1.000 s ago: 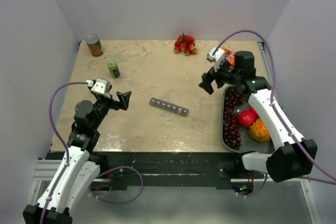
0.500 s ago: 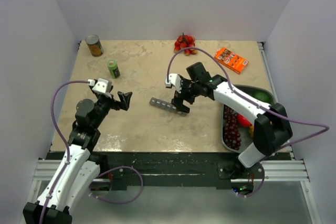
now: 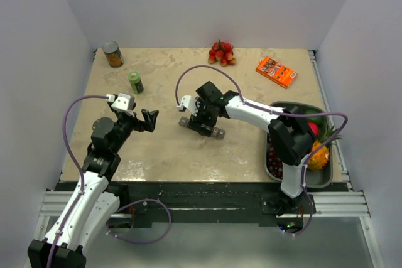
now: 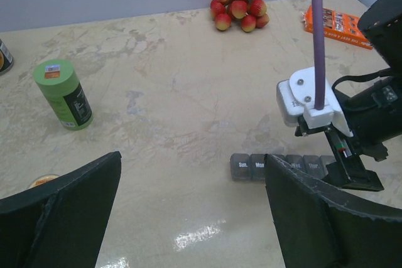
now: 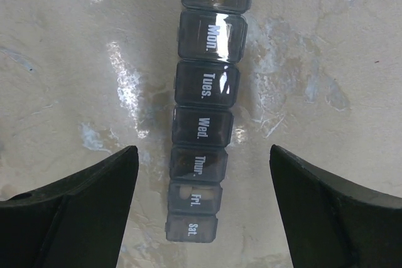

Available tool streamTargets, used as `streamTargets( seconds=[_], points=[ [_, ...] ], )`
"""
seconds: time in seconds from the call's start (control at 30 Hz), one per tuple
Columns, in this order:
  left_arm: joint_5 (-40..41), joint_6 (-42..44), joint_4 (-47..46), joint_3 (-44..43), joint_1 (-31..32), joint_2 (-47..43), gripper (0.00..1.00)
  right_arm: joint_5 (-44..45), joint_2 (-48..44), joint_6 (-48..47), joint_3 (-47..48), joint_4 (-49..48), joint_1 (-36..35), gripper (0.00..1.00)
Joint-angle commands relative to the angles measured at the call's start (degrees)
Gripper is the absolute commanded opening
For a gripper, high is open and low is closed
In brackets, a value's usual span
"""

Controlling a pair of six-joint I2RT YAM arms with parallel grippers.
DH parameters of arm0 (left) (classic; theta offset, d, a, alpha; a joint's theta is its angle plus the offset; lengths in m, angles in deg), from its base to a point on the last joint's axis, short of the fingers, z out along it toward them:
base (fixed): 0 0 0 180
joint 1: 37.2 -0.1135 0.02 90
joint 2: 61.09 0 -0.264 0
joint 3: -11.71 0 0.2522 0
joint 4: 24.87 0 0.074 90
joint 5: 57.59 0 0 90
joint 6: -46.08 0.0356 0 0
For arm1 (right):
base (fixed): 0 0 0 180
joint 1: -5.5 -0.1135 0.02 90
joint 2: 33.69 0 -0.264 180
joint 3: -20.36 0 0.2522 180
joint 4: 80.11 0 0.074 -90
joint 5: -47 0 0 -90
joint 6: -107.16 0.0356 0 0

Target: Sort the pills into containers

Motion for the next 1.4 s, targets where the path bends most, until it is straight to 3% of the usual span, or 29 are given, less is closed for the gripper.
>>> streamTargets(
  seconds=[0.0,0.4,0.53,0.57,0.7,0.8,0.93,1.03,1.13,1.37],
  points=[
    [-0.59,-0.76,-1.68,-1.36,0.23,-0.33,0.99,2.39,0.78,1.41,3.09,0.45,-1.02,0.87],
    [-0.94,-1.02,-1.59,-1.36,0.23,-0.33,0.99,3.88,6.06,2.46,6.34,1.68,-1.90,0.75],
    [-1.02,-1.20,-1.59,-1.45,0.23,-0.24,0.99,3.53,6.76,2.55,6.61,2.21,-1.90,0.63],
    [-1.02,-1.37,-1.50,-1.45,0.23,-0.16,0.99,3.44,6.67,2.55,6.69,2.39,-1.90,0.51],
    [-0.76,-3.82,-1.06,-1.45,0.23,-0.16,0.98,2.22,5.71,2.37,5.91,2.56,-1.90,0.34],
    [1.26,-12.24,0.52,-0.66,0.23,0.37,0.99,0.11,3.78,1.94,4.51,2.21,-1.90,0.27],
    [-2.50,-31.27,0.00,4.34,0.14,2.56,1.00,-2.97,-0.26,0.97,1.95,1.25,-1.82,0.23],
    [-9.62,-42.10,-10.15,10.75,0.14,6.16,0.99,-5.95,-3.95,0.09,0.11,0.81,-1.90,0.21],
    [-13.94,-48.19,-18.52,14.80,0.23,9.50,0.99,-8.50,-6.77,-0.70,-1.48,0.72,-1.90,0.21],
    [-19.21,-52.25,-27.15,16.04,0.93,16.54,0.99,-12.64,-9.67,-2.20,-3.24,0.98,-1.82,0.20]
  ],
)
